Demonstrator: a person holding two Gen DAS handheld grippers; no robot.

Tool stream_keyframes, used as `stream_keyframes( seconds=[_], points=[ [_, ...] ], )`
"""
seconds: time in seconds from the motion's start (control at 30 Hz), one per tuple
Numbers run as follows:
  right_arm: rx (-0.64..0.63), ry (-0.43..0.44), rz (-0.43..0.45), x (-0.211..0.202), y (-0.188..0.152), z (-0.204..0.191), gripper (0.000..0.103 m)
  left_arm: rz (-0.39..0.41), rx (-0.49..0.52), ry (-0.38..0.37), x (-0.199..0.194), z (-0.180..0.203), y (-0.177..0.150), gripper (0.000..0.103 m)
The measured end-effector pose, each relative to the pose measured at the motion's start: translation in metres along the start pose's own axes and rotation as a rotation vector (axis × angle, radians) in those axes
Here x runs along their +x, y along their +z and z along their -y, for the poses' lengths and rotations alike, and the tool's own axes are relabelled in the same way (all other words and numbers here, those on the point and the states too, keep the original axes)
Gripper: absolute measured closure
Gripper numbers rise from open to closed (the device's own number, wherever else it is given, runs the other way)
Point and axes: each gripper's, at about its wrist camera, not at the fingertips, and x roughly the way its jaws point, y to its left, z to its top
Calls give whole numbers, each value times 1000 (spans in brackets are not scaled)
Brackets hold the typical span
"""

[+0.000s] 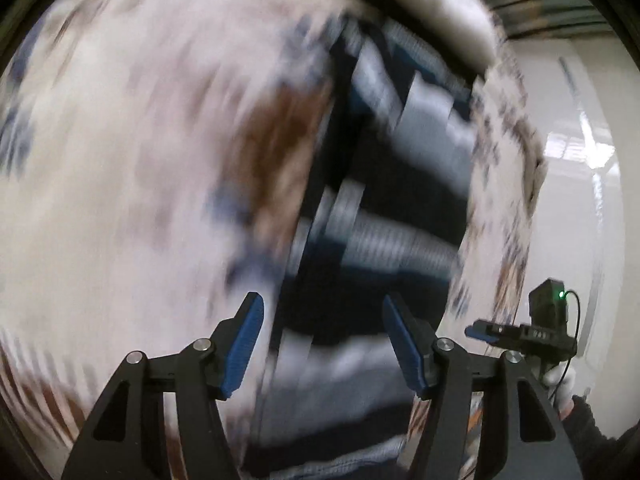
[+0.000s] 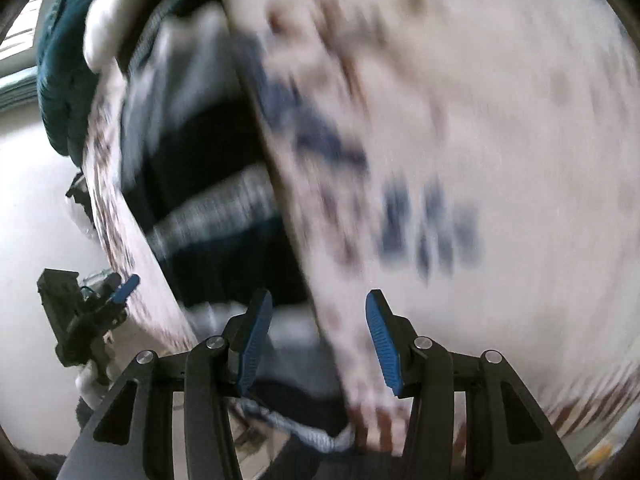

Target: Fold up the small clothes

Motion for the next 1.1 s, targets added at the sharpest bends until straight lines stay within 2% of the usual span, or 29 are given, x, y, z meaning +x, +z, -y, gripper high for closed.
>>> stream_keyframes(
  seconds=[0.1, 0.17, 0.23, 0.3, 0.33, 0.37, 0.4, 0.5, 0.6, 0.67, 0.7, 0.77, 0.83, 0.9, 0.93, 0.97, 1.0, 1.03, 1.07, 1.1],
  points=[
    [5, 5, -64, 35, -35, 4, 52, -95, -53, 5, 23, -17, -52, 44],
    [-22, -9, -115, 55, -56, 2, 52, -140, -60, 17, 37, -25, -75, 44],
    [-28, -38, -135, 71, -72, 0, 52, -151, -44, 36, 46, -28, -92, 45],
    [5, -33, -170, 89, -87, 2, 52, -137, -28, 15, 49, -31, -107, 48],
    [22, -36, -177, 95, -96, 5, 52, -116, -15, 18, 49, -29, -110, 65],
    [22, -35, -175, 98, -101, 5, 52, -101, -5, 25, 48, -27, -113, 90],
    [20, -42, -166, 99, -107, 4, 52, -93, -10, 16, 46, -27, -114, 92],
    [-17, -87, -156, 108, -129, -2, 72, -47, -38, -28, 33, -32, -120, 92],
    [-41, -135, -197, 122, -157, 6, 73, -47, -10, -29, 26, -38, -127, 92],
    [-23, -138, -231, 134, -173, 15, 73, -77, 6, -52, 28, -46, -131, 88],
    [-17, -141, -236, 136, -178, 19, 73, -107, 14, -47, 31, -50, -133, 87],
    [8, -129, -241, 137, -184, 27, 72, -191, 45, -26, 37, -57, -143, 80],
    [27, -103, -254, 136, -185, 32, 67, -239, 72, -17, 37, -64, -154, 79],
    [21, -117, -252, 132, -184, 30, 61, -262, 72, -28, 31, -73, -164, 78],
    [13, -117, -234, 128, -184, 27, 60, -262, 64, -43, 27, -75, -165, 67],
    [0, -99, -210, 119, -184, 24, 60, -250, 52, -54, 22, -77, -166, 50],
    [-12, -72, -181, 110, -183, 20, 60, -227, 40, -68, 17, -81, -166, 44],
    [-28, -47, -152, 105, -183, 16, 53, -198, 26, -94, 14, -83, -164, 38],
    [-54, -12, -119, 100, -182, 12, 47, -174, 5, -117, 14, -86, -161, 37],
    [-69, -4, -111, 94, -180, 16, 34, -167, -16, -143, 17, -90, -156, 37]
  ],
)
